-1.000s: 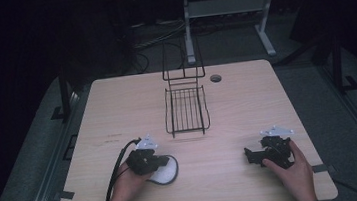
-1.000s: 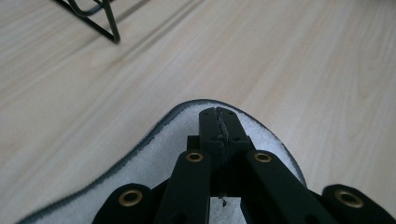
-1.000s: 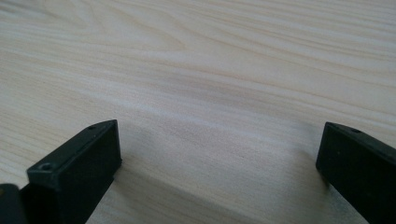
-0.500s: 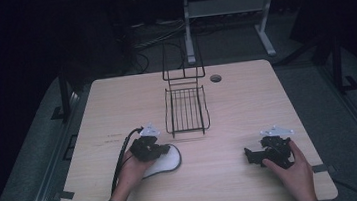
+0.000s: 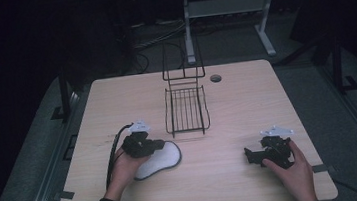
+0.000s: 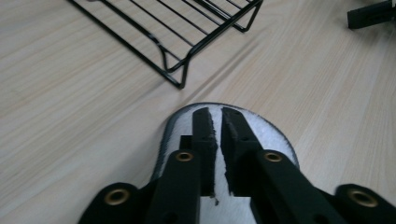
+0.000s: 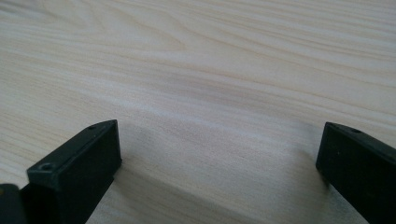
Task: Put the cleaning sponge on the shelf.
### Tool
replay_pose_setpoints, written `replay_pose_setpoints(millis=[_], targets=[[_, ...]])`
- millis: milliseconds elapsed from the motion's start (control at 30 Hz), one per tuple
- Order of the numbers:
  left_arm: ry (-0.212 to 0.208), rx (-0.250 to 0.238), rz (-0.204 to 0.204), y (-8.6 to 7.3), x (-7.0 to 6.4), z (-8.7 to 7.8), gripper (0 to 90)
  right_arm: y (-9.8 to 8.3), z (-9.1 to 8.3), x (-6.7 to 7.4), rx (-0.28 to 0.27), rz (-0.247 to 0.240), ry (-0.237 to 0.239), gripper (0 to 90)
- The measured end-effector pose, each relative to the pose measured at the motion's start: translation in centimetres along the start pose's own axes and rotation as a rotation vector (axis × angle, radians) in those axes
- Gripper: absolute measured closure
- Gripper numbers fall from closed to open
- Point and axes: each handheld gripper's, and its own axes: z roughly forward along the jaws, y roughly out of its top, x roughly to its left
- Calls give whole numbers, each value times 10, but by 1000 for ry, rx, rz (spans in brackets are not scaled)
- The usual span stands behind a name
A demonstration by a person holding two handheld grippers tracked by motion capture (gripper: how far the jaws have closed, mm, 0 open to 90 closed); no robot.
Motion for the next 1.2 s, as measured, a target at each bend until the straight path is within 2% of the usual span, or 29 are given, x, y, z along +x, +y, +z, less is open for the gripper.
replay_pose_setpoints(millis=[100, 200, 233, 267, 367, 533, 600, 800, 1200], targets=[[13, -15, -10, -5, 6, -6, 715, 0, 0, 0, 0, 0, 0, 0], [6, -24, -31, -13, 20, -16, 591, 0, 0, 0, 0, 1, 0, 0], [6, -24, -31, -13, 20, -16, 554, 0, 0, 0, 0, 1, 0, 0], [-2, -25, -35, -16, 26, -18, 503, 0, 0, 0, 0, 1, 0, 0], [-5, -32, -28, -19, 30, -20, 422, 0, 0, 0, 0, 0, 0, 0], [-65, -3, -2, -28, 38, -15, 241, 0, 0, 0, 0, 0, 0, 0], [-71, 1, 2, -29, 39, -12, 208, 0, 0, 0, 0, 1, 0, 0], [-133, 25, 23, -31, 38, -6, 192, 0, 0, 0, 0, -1, 1, 0], [-163, 101, 57, -34, 23, 1, 182, 0, 0, 0, 0, -2, 2, 0]])
